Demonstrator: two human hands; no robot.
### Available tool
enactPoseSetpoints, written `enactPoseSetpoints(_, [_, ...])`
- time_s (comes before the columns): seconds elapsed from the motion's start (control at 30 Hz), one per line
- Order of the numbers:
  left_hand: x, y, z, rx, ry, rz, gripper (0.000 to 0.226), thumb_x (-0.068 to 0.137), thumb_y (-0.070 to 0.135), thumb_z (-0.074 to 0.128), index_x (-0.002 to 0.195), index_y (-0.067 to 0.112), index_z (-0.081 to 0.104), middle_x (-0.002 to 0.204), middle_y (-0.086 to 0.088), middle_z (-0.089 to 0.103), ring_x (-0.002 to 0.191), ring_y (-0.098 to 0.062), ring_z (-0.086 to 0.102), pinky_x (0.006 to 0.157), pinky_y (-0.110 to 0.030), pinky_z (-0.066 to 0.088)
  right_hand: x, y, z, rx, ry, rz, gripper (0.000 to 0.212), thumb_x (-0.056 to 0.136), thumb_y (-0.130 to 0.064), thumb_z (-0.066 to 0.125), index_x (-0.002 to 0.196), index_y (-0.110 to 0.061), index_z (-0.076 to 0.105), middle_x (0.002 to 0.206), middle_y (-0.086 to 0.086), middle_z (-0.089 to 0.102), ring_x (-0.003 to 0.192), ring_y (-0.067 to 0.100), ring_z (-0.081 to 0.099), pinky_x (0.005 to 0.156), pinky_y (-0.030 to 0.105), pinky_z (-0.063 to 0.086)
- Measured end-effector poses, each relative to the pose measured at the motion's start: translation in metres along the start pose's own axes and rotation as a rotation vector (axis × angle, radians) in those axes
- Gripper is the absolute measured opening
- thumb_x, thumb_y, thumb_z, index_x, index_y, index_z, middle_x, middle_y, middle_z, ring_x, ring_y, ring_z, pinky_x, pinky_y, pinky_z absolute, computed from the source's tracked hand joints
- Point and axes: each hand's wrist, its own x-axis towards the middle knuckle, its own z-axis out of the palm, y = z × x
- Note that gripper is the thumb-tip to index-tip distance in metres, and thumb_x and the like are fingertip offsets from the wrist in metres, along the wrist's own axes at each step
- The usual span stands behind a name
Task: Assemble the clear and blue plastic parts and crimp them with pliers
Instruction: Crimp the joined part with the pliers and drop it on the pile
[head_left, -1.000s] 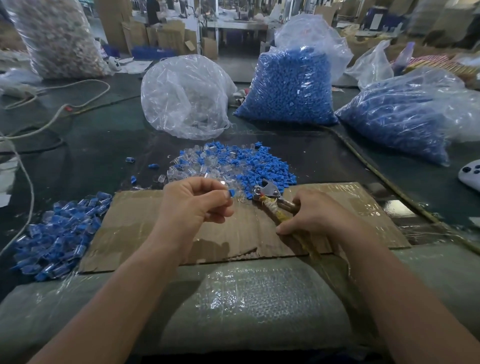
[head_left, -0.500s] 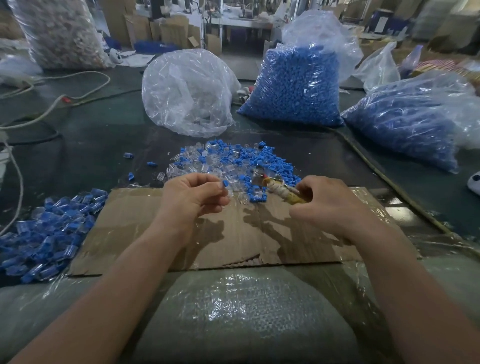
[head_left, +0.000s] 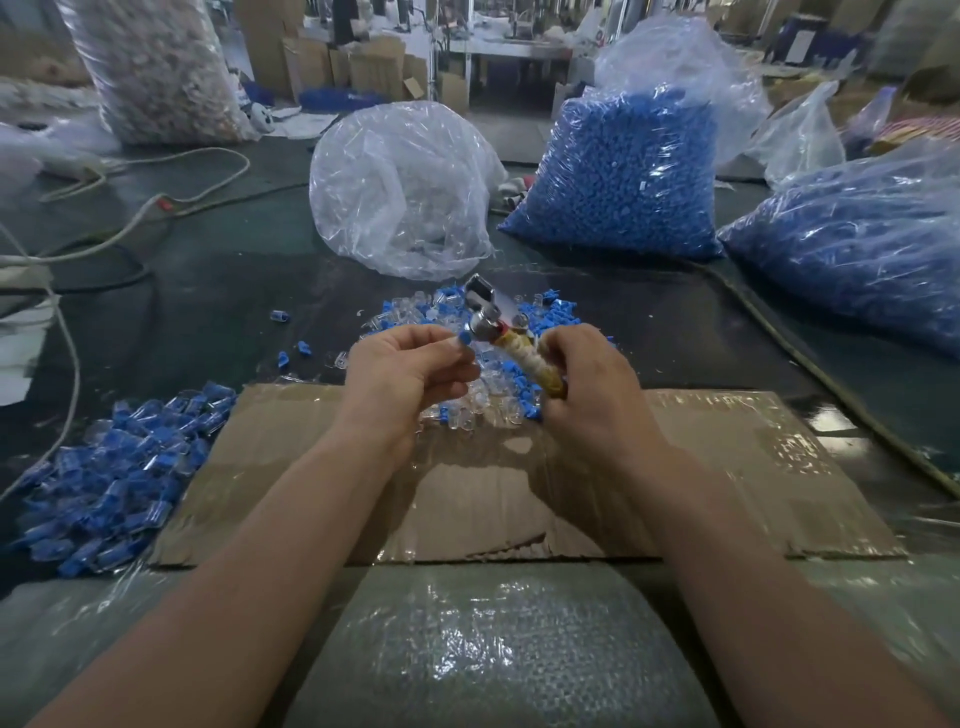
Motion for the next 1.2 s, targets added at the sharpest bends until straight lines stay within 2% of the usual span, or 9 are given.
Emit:
enactPoseSetpoints(0.17, [0.003,-0.013,-0.001,-0.072,0.01,0.022,0.015,0.082,-0.005,0.057,0.076,0.008,0.061,0.061,-0.003,0.069,0.057,-0.013,0.067,0.05,-0.017,0.051,-0.01,0.015,-0.001,-0.045,0.06,-0.077,0.027,0.075,0.0,0.062,0.097,-0.012,0.052,0.093,-0.003,0.043,0.083,0.01,0.037,0.063,0.019,0.02])
enactPoseSetpoints(0.23, [0.004,-0.016,-0.002,-0.084,0.001,0.05,0.014,0.082,-0.005,0.057,0.077,0.007,0.061,0.063,-0.003,0.069,0.058,-0.013,0.067,0.051,-0.017,0.051,-0.011,0.019,0.0,-0.077,0.032,-0.057,0.026,0.077,-0.007,0.063,0.093,-0.019,0.046,0.089,-0.003,0.046,0.074,0.01,0.037,0.058,0.02,0.022])
enactPoseSetpoints(0.3, [0.004,-0.017,-0.003,-0.078,-0.017,0.085,0.013,0.081,-0.004,0.058,0.077,0.008,0.061,0.065,-0.004,0.07,0.059,-0.013,0.067,0.052,-0.017,0.052,-0.01,0.02,0.001,-0.078,0.017,-0.032,0.03,0.077,-0.013,0.064,0.087,-0.024,0.039,0.08,-0.008,0.043,0.064,0.009,0.035,0.054,0.015,0.026])
enactPoseSetpoints(0.37, [0.003,-0.017,-0.003,-0.072,-0.026,0.098,0.012,0.081,-0.003,0.059,0.077,0.008,0.061,0.066,-0.004,0.07,0.059,-0.013,0.067,0.052,-0.018,0.052,-0.01,0.019,0.003,-0.076,0.021,-0.05,0.028,0.079,-0.018,0.064,0.085,-0.024,0.038,0.077,-0.009,0.04,0.065,0.011,0.035,0.054,0.012,0.026])
enactPoseSetpoints(0.47, [0.002,-0.018,-0.003,-0.068,-0.035,0.109,0.007,0.079,0.0,0.061,0.079,0.008,0.061,0.066,-0.002,0.069,0.059,-0.011,0.066,0.053,-0.017,0.052,-0.012,0.018,0.005,-0.058,-0.011,-0.087,0.024,0.083,-0.024,0.062,0.085,-0.024,0.037,0.076,-0.01,0.037,0.067,0.011,0.034,0.054,0.021,0.023])
enactPoseSetpoints(0.67, [0.002,-0.018,-0.002,-0.07,-0.055,0.098,0.008,0.079,-0.001,0.061,0.079,0.007,0.06,0.066,-0.002,0.069,0.06,-0.011,0.066,0.053,-0.017,0.051,-0.013,0.02,0.007,-0.032,-0.066,-0.053,0.024,0.083,-0.018,0.062,0.088,-0.025,0.039,0.078,-0.014,0.036,0.071,0.0,0.036,0.057,0.014,0.024])
enactPoseSetpoints(0.87, [-0.003,-0.016,0.003,-0.03,-0.067,0.117,0.007,0.072,0.003,0.064,0.077,0.007,0.059,0.066,-0.003,0.068,0.06,-0.013,0.065,0.055,-0.02,0.053,-0.013,0.019,0.007,-0.031,-0.076,-0.046,0.026,0.082,-0.018,0.062,0.088,-0.026,0.038,0.079,-0.015,0.035,0.071,-0.001,0.036,0.057,0.015,0.024])
enactPoseSetpoints(1.07, [-0.004,-0.015,0.004,0.011,-0.045,0.114,0.009,0.077,-0.002,0.061,0.078,0.007,0.059,0.067,-0.004,0.068,0.062,-0.015,0.065,0.058,-0.023,0.055,-0.014,0.018,0.005,-0.053,-0.103,-0.049,0.027,0.083,-0.02,0.062,0.088,-0.026,0.036,0.078,-0.016,0.033,0.071,-0.002,0.034,0.058,0.014,0.024])
enactPoseSetpoints(1.2, [-0.006,-0.015,0.005,0.047,-0.035,0.127,0.011,0.08,-0.006,0.059,0.079,0.006,0.06,0.069,-0.006,0.067,0.062,-0.014,0.065,0.056,-0.02,0.054,-0.014,0.016,0.004,-0.075,-0.144,-0.054,0.029,0.085,-0.023,0.06,0.091,-0.028,0.031,0.079,-0.015,0.029,0.072,0.008,0.027,0.059,0.022,0.019])
